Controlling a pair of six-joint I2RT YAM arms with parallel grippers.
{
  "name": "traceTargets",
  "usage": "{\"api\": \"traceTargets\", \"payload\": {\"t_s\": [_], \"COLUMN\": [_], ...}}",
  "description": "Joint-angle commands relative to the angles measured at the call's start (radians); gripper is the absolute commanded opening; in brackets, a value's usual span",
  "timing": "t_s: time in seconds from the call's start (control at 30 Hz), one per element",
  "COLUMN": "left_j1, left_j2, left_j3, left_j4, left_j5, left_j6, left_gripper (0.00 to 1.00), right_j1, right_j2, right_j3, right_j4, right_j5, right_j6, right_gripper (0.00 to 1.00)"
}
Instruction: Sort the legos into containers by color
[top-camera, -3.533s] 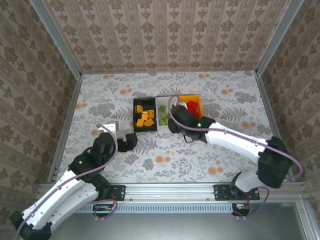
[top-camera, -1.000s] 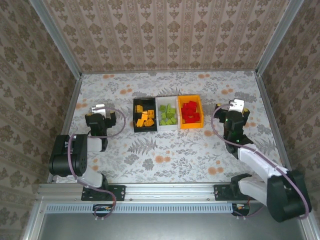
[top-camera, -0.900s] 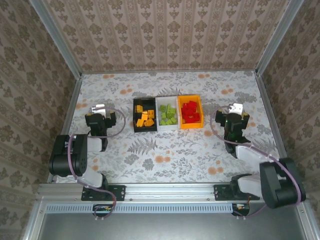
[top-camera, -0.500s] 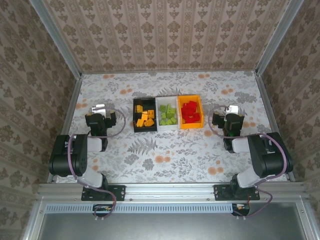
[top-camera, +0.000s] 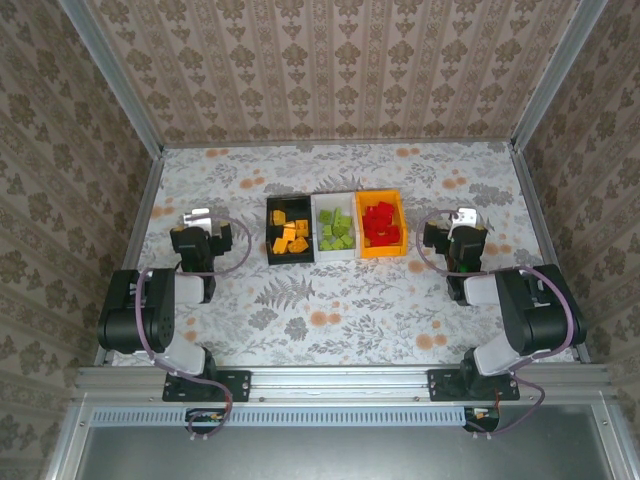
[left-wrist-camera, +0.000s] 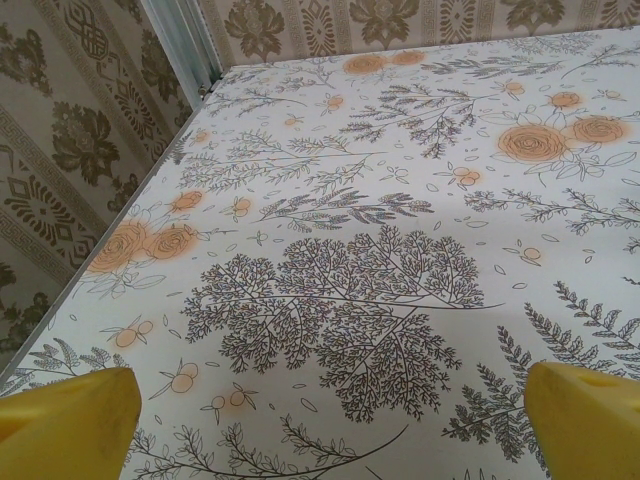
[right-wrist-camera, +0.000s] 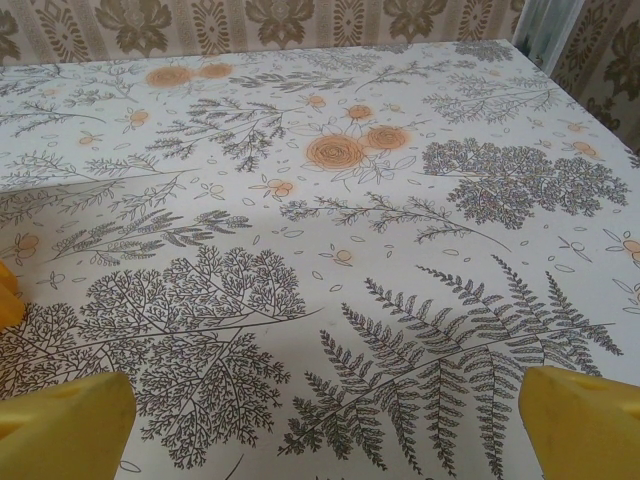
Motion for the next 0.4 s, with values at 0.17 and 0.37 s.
{"api": "traceTargets", "payload": {"t_s": [0.17, 0.37], "left_j1": [-0.009, -0.011], "left_j2": [0.005, 0.004], "left_j3": [-0.005, -0.005], "left_j4": [0.030, 0.031], "left_j5": [0.000, -0.002], "left_j6": [-0.014, -0.013], "left_gripper": [1.00, 1.00], "right_j1": [-0.007, -0.007], "right_j2": [-0.003, -0.003], "right_j3": [0.016, 0.016], "right_j4": [0.032, 0.031], "right_j5": [-0.015, -0.015], "right_j6": [-0.001, -0.001], "right_gripper": [1.00, 1.00]}}
